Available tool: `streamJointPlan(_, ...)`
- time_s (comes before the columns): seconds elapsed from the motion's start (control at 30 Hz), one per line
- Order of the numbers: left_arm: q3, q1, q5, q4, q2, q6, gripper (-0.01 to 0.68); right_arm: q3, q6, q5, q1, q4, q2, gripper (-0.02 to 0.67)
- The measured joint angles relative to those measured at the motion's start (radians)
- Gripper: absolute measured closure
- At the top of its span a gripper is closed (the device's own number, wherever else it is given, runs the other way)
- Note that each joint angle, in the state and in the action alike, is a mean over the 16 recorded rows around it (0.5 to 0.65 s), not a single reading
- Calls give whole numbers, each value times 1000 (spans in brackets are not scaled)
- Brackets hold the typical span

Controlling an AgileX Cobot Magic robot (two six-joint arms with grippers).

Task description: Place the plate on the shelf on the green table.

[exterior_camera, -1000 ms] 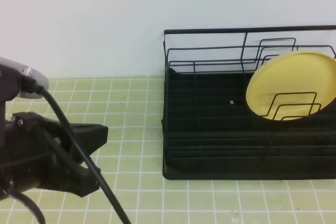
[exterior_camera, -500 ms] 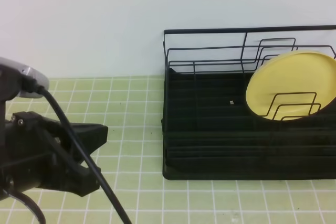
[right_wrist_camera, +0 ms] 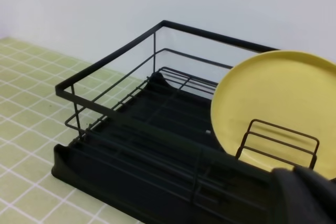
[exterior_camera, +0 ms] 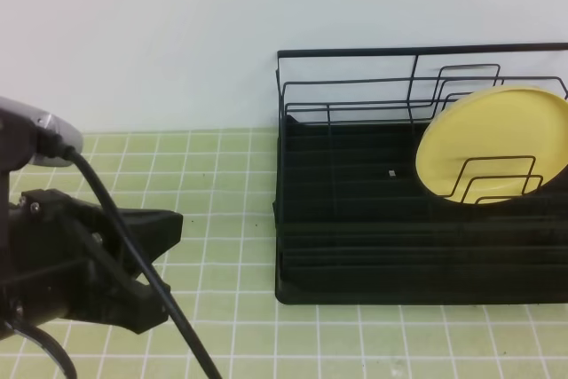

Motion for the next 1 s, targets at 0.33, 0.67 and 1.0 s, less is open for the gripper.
streamJointPlan(0.33,1,0,-55,15,0,0,673,0,0,6,0,1,0,649)
streamJointPlan(0.67,35,14,-144,110,-47,-2,673,0,0,6,0,1,0,649)
streamJointPlan(1.0,185,178,-188,156,-266,-12,673,0,0,6,0,1,0,651)
